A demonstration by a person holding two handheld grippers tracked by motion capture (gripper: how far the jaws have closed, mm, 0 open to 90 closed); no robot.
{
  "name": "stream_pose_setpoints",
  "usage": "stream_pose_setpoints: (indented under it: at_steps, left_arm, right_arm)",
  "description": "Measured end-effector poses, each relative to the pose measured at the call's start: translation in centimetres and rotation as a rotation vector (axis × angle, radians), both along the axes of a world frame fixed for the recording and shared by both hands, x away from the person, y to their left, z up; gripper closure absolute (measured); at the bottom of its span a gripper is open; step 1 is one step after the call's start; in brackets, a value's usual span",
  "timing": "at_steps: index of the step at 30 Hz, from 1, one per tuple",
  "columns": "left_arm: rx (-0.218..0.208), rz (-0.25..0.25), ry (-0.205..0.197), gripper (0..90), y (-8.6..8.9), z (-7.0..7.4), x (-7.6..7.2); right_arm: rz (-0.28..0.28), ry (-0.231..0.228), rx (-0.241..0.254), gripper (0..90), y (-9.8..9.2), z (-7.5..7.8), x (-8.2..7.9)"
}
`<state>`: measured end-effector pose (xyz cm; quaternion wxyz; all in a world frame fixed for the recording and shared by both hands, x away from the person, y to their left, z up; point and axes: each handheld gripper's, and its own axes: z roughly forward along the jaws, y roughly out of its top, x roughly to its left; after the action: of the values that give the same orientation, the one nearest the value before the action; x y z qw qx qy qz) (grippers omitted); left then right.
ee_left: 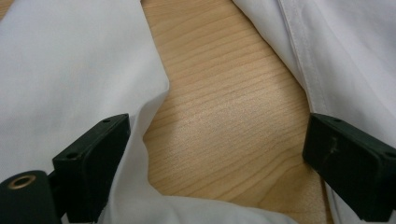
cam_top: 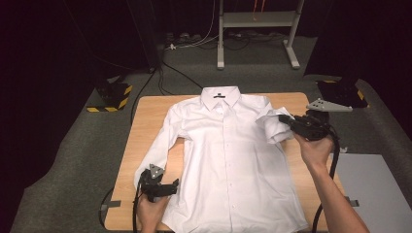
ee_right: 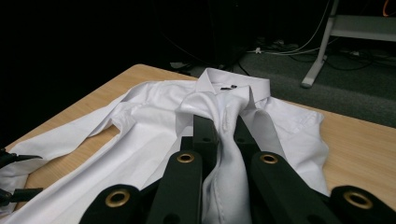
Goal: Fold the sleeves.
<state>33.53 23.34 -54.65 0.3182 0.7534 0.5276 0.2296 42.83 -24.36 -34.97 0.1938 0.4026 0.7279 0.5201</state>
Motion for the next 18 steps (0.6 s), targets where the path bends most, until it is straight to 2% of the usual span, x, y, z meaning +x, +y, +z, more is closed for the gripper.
stream_pose_setpoints:
  at_steps: [18]
  left_arm:
    - [0.002,0.000,-0.001,8.7,0.0,0.0,0.0]
  right_arm:
    - [0.002,0.007,0.013,86.1,1.9,0.5,1.9]
